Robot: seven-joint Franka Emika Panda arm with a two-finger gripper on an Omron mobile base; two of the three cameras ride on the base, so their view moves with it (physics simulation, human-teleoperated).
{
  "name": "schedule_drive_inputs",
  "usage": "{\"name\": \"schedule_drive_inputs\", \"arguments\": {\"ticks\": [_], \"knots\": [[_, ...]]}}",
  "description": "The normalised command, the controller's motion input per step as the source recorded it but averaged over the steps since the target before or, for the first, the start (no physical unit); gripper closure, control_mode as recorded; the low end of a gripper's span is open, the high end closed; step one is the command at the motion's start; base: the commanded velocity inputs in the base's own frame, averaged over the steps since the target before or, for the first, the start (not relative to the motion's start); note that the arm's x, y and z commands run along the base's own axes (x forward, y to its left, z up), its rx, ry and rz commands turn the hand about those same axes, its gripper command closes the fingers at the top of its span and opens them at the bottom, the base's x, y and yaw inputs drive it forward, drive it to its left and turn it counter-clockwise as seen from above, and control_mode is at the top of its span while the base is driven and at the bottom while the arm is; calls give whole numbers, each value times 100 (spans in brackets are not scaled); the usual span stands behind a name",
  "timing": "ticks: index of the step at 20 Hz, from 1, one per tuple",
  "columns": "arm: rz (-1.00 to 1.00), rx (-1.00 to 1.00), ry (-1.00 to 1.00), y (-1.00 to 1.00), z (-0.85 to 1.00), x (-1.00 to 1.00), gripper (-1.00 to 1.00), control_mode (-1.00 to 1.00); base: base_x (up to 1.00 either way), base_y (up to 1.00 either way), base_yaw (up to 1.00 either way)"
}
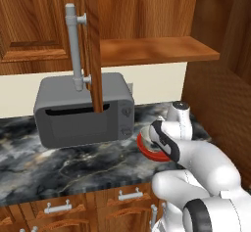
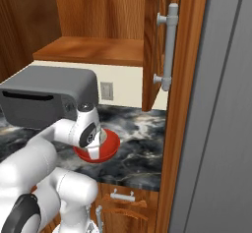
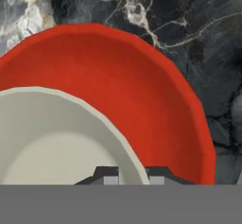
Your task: Pick up the bowls on the counter and stack them on top of one another in the open cabinet. Place the smaller bowl on top of the larger bowl.
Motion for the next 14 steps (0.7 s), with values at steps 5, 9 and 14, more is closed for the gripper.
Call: {"name": "schedule_drive_inputs", "arguments": {"ticks": [5, 9, 14], "knots": [[0, 0, 0, -24, 1, 10, 100, -100, 0, 0, 0], [0, 0, 0, -13, -8, 5, 100, -100, 0, 0, 0], [0, 0, 2, -6, -17, 3, 100, -100, 0, 0, 0]]}}
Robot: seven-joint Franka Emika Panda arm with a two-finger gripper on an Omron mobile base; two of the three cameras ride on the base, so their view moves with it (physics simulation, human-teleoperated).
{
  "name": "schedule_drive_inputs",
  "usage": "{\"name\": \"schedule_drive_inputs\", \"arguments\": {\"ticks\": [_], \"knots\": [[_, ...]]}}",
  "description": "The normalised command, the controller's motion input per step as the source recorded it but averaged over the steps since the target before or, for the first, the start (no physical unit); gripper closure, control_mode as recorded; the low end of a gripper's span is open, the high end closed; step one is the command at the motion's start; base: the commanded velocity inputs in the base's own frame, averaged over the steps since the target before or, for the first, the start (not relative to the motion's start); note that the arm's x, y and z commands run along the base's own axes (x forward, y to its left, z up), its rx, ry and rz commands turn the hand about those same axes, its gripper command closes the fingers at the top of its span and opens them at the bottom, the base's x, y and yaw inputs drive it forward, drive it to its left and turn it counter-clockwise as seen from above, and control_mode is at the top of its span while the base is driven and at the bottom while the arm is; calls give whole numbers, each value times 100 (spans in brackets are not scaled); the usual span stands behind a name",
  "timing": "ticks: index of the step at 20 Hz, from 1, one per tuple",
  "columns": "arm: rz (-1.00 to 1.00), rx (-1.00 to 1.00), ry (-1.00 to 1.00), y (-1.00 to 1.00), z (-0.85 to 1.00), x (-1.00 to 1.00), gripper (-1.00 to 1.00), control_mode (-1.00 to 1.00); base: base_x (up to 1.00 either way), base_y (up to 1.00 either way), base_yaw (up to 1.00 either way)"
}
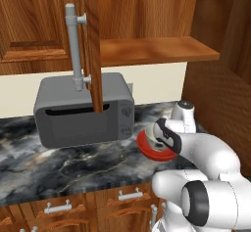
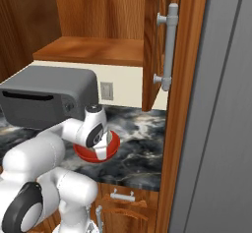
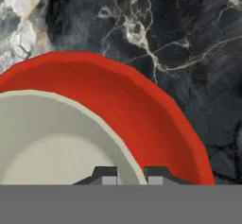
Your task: Pick up the bowls on the counter and stack them on top of one another in the open cabinet. Place the smaller bowl on top of the larger bowl.
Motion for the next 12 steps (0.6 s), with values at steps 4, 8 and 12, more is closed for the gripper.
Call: {"name": "schedule_drive_inputs", "arguments": {"ticks": [4, 8, 12], "knots": [[0, -1, 2, 0, -17, 8, -100, -100, 0, 0, 0], [0, 0, 0, 0, -1, 1, -100, -100, 0, 0, 0], [0, 0, 0, 0, 35, -36, -100, -100, 0, 0, 0]]}}
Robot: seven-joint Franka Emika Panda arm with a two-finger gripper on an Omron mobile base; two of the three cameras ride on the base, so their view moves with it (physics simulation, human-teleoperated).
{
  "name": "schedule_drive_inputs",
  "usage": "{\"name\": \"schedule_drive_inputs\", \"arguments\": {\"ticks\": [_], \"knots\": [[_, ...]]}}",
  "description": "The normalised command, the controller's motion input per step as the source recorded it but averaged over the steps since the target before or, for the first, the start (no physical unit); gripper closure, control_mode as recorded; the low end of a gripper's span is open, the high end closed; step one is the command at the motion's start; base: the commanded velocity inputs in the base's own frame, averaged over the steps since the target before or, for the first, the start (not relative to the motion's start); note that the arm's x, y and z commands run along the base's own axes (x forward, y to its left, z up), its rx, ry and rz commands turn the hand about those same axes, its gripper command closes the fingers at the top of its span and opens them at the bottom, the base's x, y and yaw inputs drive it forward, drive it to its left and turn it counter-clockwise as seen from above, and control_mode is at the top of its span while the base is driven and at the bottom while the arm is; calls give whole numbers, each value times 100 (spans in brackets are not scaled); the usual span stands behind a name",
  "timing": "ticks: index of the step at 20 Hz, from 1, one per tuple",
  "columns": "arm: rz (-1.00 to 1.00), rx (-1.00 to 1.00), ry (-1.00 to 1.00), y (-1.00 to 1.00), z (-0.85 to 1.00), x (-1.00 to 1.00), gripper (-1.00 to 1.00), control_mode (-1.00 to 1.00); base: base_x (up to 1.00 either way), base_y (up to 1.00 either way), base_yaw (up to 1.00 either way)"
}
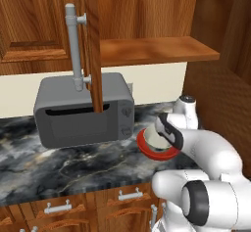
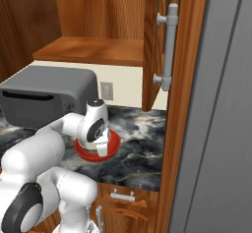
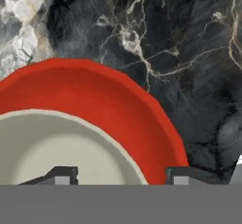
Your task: Pick up the bowls on the counter and stack them on top of one another in the open cabinet. Place the smaller bowl on top of the larger bowl.
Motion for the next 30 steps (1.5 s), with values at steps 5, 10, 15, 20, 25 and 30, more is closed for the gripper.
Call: {"name": "schedule_drive_inputs", "arguments": {"ticks": [5, 10, 15, 20, 25, 30], "knots": [[0, 2, 0, 0, 43, -57, -100, -100, 0, 0, 0], [0, 9, 0, -8, -8, -63, -100, -100, 0, 0, 0], [0, 12, 0, -16, -19, -18, -100, -100, 0, 0, 0], [4, 10, 0, -22, -4, 24, -100, -100, 0, 0, 0], [5, 9, 0, -19, -3, 38, -100, -100, 0, 0, 0], [5, 13, -1, -27, -27, 21, -100, -100, 0, 0, 0]]}}
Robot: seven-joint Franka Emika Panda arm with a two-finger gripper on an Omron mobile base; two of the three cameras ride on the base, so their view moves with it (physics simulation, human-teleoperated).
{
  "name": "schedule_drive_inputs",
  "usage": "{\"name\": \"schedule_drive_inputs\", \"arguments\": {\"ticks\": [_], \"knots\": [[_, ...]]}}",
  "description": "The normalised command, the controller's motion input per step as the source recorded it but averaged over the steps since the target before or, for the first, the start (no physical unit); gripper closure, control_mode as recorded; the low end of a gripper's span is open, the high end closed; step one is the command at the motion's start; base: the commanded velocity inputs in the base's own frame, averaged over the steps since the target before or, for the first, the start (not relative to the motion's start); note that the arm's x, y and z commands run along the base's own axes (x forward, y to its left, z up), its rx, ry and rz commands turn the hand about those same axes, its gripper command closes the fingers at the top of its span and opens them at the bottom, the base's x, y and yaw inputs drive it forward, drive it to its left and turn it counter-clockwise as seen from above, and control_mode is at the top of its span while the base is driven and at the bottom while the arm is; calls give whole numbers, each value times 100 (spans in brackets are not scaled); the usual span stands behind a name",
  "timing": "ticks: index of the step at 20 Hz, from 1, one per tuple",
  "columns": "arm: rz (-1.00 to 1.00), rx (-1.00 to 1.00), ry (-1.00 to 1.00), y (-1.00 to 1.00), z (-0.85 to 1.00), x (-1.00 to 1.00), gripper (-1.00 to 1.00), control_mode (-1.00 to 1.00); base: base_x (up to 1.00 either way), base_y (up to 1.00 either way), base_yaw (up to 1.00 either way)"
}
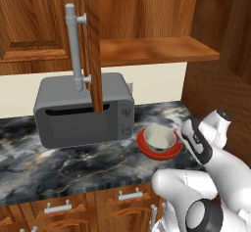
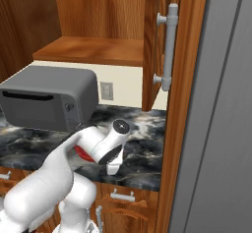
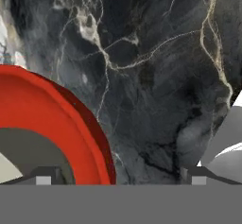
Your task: Pick up the bowls on the counter and stack them on top of one another in the open cabinet. Place the smaller bowl on top of the larger bowl.
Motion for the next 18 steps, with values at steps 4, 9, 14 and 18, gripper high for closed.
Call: {"name": "schedule_drive_inputs", "arguments": {"ticks": [4, 9, 14, 18], "knots": [[4, 11, 0, -21, -42, 42, -100, -100, 0, 0, 0], [1, 5, 0, -1, -34, 55, -100, -100, 0, 0, 0], [0, 2, 0, 0, -23, 44, -100, -100, 0, 0, 0], [0, 0, 0, 2, -36, 4, -100, -100, 0, 0, 0]]}}
